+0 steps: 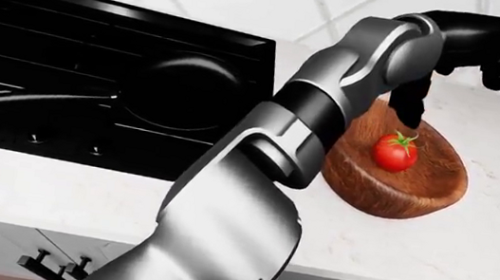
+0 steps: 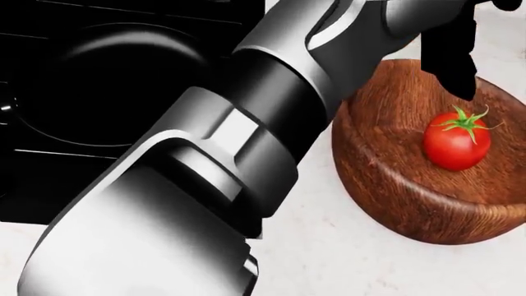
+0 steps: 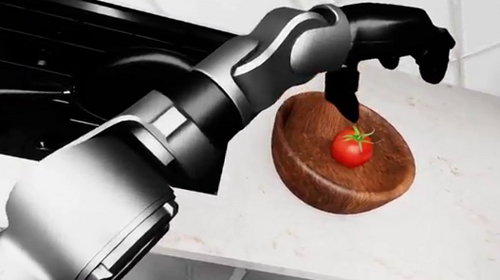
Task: Pick the tomato from the pan and place it in the bowl.
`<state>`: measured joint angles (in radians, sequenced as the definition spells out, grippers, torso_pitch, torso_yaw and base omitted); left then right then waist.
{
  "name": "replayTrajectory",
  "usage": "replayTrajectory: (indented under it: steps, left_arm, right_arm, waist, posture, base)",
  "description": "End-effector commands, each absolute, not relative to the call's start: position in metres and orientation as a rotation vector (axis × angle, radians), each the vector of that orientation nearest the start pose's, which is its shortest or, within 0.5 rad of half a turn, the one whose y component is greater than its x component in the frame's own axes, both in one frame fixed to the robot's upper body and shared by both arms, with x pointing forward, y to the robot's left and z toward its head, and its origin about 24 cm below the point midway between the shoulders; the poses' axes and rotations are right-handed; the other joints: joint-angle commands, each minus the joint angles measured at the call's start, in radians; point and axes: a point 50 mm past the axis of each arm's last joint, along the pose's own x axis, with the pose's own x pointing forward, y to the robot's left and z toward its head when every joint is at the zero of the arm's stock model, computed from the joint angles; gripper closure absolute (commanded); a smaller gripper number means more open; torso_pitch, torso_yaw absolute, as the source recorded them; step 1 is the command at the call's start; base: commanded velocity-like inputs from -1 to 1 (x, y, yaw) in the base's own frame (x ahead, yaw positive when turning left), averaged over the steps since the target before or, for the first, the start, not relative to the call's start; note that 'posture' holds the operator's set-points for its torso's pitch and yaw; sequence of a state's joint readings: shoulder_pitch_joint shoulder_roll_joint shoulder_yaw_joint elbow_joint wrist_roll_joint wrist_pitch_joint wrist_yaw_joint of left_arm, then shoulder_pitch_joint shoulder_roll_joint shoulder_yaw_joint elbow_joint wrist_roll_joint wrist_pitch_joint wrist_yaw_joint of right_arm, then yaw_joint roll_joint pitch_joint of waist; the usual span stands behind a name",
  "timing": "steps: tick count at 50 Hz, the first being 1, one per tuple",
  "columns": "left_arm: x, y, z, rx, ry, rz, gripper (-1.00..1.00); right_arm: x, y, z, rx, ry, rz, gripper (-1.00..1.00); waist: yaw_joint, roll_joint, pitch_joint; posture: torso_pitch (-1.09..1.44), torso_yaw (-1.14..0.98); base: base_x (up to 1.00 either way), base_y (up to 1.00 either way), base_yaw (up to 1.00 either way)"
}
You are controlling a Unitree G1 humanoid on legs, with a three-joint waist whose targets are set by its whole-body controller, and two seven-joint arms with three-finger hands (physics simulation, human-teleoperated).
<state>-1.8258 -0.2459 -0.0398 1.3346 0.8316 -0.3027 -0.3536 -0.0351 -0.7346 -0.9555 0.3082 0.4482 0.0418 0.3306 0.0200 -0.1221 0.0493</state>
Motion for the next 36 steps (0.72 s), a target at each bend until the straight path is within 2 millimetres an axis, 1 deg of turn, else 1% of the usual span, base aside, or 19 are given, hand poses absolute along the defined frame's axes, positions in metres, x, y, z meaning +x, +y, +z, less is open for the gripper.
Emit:
replayTrajectory:
  steps: [1, 7, 12, 18, 27, 33, 36]
  left_arm:
    - [0.322, -0.12, 0.352, 1.216, -0.804, -0.82, -0.36]
    - [0.327, -0.11, 0.36, 1.245, -0.791, -0.802, -0.75]
    - [0.331, -0.101, 0.366, 1.268, -0.771, -0.794, -1.0]
    - [0.336, -0.087, 0.378, 1.289, -0.732, -0.783, -1.0]
    - [0.341, -0.073, 0.388, 1.304, -0.672, -0.789, -1.0]
    - [0.349, -0.061, 0.384, 1.335, -0.578, -0.815, -1.0]
    - [0.353, -0.05, 0.386, 1.339, -0.53, -0.822, -1.0]
  right_arm:
    - [0.154, -0.454, 0.196, -0.179, -0.343, -0.61, -1.0]
    - [0.157, -0.452, 0.197, -0.182, -0.343, -0.605, -1.0]
    - [0.158, -0.451, 0.199, -0.185, -0.345, -0.603, -1.0]
    - [0.159, -0.449, 0.2, -0.188, -0.345, -0.598, -1.0]
    - [0.161, -0.447, 0.2, -0.189, -0.344, -0.595, -1.0]
    - [0.163, -0.447, 0.2, -0.191, -0.342, -0.592, -1.0]
    - [0.163, -0.446, 0.2, -0.191, -0.341, -0.591, -1.0]
  waist:
    - [0.001, -0.015, -0.018]
    - [0.001, -0.014, -0.017]
    - [0.001, -0.012, -0.017]
    - [0.002, -0.009, -0.016]
    - [0.003, -0.006, -0.015]
    - [0.003, -0.003, -0.014]
    - [0.003, -0.002, -0.015]
  posture:
    - [0.0, 0.0]
    - [0.0, 0.0]
    - [0.0, 0.0]
    - [0.0, 0.0]
    - [0.0, 0.0]
    - [0.0, 0.0]
    - [0.0, 0.0]
  base:
    - [0.0, 0.0, 0.0]
    - [0.0, 0.0, 0.0]
    - [0.0, 0.0, 0.0]
    - [0.0, 0.0, 0.0]
    - [0.0, 0.0, 0.0]
    - [0.0, 0.0, 0.0]
    - [0.0, 0.0, 0.0]
